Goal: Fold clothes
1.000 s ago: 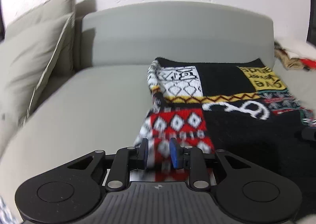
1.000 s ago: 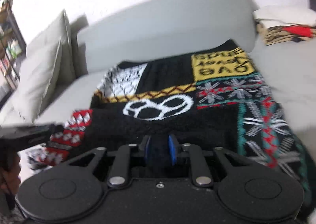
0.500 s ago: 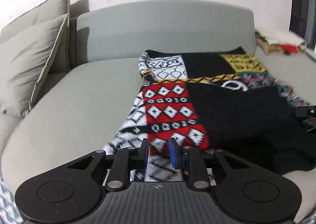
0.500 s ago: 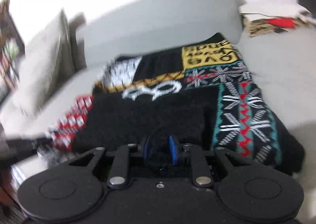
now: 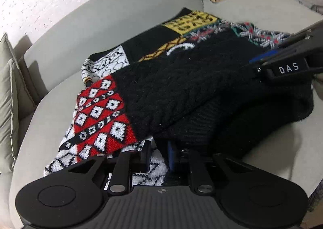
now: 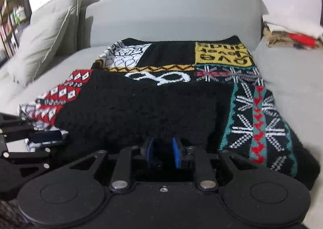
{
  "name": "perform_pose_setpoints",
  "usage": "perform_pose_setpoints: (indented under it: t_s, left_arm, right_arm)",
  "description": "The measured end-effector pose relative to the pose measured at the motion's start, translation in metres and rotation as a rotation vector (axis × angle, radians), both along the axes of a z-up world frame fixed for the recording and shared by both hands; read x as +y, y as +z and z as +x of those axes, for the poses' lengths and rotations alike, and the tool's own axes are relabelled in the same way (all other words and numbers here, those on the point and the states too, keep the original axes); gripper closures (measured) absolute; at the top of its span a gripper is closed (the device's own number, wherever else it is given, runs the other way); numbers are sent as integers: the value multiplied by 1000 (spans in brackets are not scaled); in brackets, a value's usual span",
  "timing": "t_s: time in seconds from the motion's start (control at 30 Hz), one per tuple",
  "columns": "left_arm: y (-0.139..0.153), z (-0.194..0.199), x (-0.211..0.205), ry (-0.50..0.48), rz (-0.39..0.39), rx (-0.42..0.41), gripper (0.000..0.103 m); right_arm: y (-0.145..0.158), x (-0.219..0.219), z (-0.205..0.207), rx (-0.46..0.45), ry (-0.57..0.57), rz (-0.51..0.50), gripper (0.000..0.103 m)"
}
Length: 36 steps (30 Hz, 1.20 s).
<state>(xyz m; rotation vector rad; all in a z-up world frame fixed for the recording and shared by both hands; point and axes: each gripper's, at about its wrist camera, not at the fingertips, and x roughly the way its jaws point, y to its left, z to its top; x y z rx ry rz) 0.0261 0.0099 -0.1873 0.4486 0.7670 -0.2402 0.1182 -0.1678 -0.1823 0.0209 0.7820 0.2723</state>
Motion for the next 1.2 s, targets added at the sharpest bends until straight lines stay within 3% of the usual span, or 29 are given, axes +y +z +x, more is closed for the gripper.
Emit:
perform_pose_setpoints:
  t_s: [0.03,0.13,0.23,0.37,0.5,0.57,0.63,0.73,0.83,0.93,1.0,1.13,1.2]
  left_arm:
    - [5,-3,5,5,-35,-6,90]
    - [26,-19,18,-14,-164,-67,75]
    - [38,-28,19,-30,-219,-155,70]
    - [36,9,18,101,-267,-161,69]
    - [22,45,11,281,-176,-102,77]
    - [11,57,9,305,-161,-9,78]
    - [4,62,5,302,-127,26,78]
    - [7,57,13,300,-164,27,78]
    - [16,47,22,327,-177,-34,69]
    - [29,43,21,388,-65,-205,63]
    - [35,55,25,424,-11,-267,62]
    - [25,94,59,538,-68,-155,63]
    - [9,107,64,538,-79,-43,63]
  right_arm:
    - [4,-3,-3,5,-13,25,83]
    - [18,-19,-15,-25,-42,147,83]
    - [29,-28,-23,-90,-46,210,83]
    - [29,-22,-13,-110,-29,236,83]
    - [22,4,-2,-149,49,191,83]
    - [11,23,6,-108,97,117,83]
    - [-7,37,14,-25,108,19,85]
    - [-3,32,14,-22,96,44,85]
    - [8,15,5,-54,55,142,84]
    - [22,-1,-4,-165,-27,177,84]
    - [25,-7,0,-207,-107,159,84]
    - [16,-9,21,-188,-213,90,87]
    - [1,-6,38,-92,-223,21,87]
